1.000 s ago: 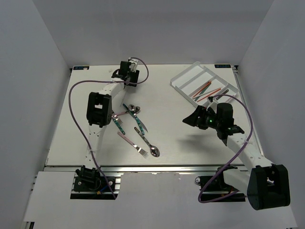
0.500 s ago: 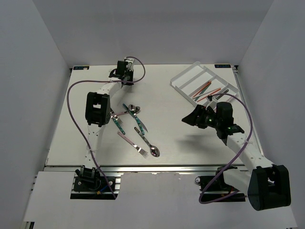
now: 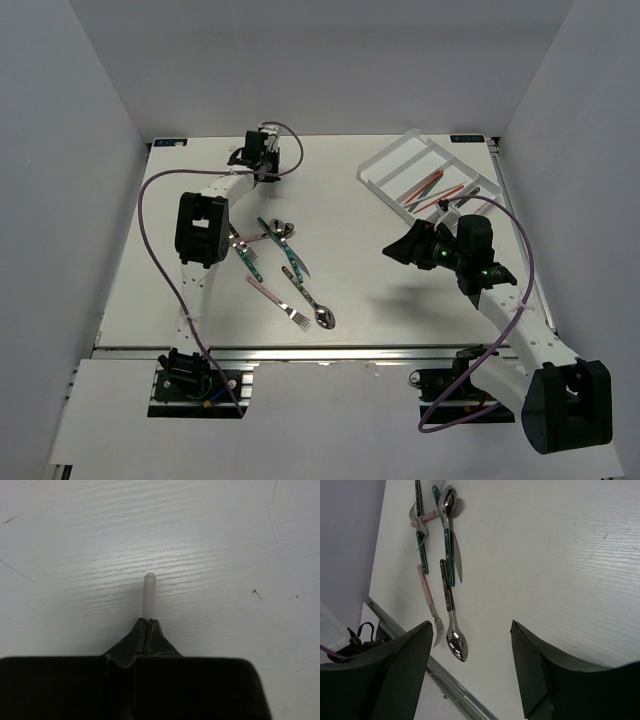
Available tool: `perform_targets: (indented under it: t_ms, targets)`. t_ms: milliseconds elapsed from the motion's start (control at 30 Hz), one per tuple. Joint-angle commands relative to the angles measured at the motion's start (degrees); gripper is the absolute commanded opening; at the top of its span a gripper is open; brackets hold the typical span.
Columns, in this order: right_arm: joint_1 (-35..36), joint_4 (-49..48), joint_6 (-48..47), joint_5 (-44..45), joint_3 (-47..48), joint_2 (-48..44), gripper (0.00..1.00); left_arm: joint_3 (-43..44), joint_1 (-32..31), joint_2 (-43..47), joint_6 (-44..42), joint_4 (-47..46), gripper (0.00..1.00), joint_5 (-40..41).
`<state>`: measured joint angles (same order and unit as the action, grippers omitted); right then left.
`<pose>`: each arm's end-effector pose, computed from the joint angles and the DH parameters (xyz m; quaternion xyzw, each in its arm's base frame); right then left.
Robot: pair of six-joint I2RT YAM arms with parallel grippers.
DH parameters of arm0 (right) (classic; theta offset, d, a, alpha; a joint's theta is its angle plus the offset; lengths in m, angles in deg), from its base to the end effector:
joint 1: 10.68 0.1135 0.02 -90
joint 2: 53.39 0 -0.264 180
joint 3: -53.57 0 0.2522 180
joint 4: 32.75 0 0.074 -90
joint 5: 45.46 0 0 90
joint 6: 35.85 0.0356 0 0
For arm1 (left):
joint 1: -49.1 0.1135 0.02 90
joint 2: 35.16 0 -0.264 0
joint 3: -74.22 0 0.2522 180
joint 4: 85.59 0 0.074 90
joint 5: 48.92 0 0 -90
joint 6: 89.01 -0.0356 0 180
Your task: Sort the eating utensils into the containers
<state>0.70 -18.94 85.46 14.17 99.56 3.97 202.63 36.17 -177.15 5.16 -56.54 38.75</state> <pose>0.2118 0.0610 0.2415 0.0027 0.8268 0.3942 0.4013 0.5394 -0.1253 0.1426 0.0781 0.9123 -0.0781 0.3944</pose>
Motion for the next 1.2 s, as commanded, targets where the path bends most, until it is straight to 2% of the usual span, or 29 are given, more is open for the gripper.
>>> perform_targets:
  t_ms: [0, 67, 167, 333, 500, 667, 700, 733, 800, 833, 933, 967, 1000, 1067, 1133, 1167]
  targets:
    - [0.31, -0.32, 0.33, -1.36, 1.09, -0.94, 0.69, -1.19, -0.34, 2.95, 0.93, 4.14, 0.0, 5.83]
    - [0.31, -0.32, 0.33, -1.1, 0.91, -1.11, 0.69, 3.53, -0.34, 3.39, 0.41, 6.14, 0.0, 6.63]
    - [0.31, -0.67, 0.68, -0.74, 0.64, -1.03, 0.69, 6.19, -0.34, 5.05, 0.14, 6.69, 0.0, 8.56]
    - [0.4, -1.11, 1.03, -0.83, 0.47, -0.76, 0.69, 3.13, -0.43, 9.36, -0.91, 5.98, 0.0, 13.56]
    - [0.4, -1.11, 1.03, -0.66, 0.29, -0.76, 0.69, -1.0, -0.43, 12.18, -1.35, 5.1, 0.0, 14.72]
    - [0.31, -0.93, 0.77, -0.66, -0.15, -0.85, 0.69, 3.11, -0.34, 9.46, -3.19, 8.7, 0.0, 13.75]
    - [0.31, -0.76, 0.51, -0.74, -0.15, -0.76, 0.69, 4.17, -0.17, 8.24, -3.81, 9.23, 0.08, 13.84]
    - [0.31, -0.5, 0.16, -0.74, -0.06, -0.76, 0.69, 7.05, 0.62, 7.35, -5.9, 11.06, 0.3, 12.97]
    - [0.31, -0.14, -0.9, -0.57, 0.03, -0.85, 0.69, 11.71, 3.68, 3.51, -6.1, 14.14, 0.47, 6.4]
    - [0.4, 1.42, -1.25, -0.39, -0.06, -0.94, 0.69, 17.91, 4.66, 1.83, -5.58, 18.16, 0.71, 4.72]
    - [0.4, 2.14, -2.39, 0.4, -0.32, -0.76, 0.69, 24.99, 6.42, -2.4, -6.0, 24.07, 0.79, 2.42]
    - [0.31, 2.14, -2.57, 0.4, -0.32, -0.24, 0.69, 24.05, 6.42, -2.15, -6.44, 23.91, 0.88, 1.28]
    - [0.31, 1.79, -2.57, 0.31, -0.24, 0.11, 0.69, 22.65, 6.42, -1.62, -6.8, 23.39, 0.89, -0.99]
    - [0.4, 1.35, -2.39, -0.13, -0.15, 1.16, 0.69, 19.66, 6.34, -0.74, -6.89, 21.98, 0.88, -2.94]
    - [0.4, 0.65, -1.96, -0.48, -0.06, 1.61, 0.69, 19.65, 6.25, -1.61, -6.36, 21.45, 0.82, -2.42]
    - [0.4, 0.56, -1.87, -0.57, -0.06, 1.96, 0.69, 20.34, 6.16, -2.23, -6.19, 21.54, 0.75, -2.07]
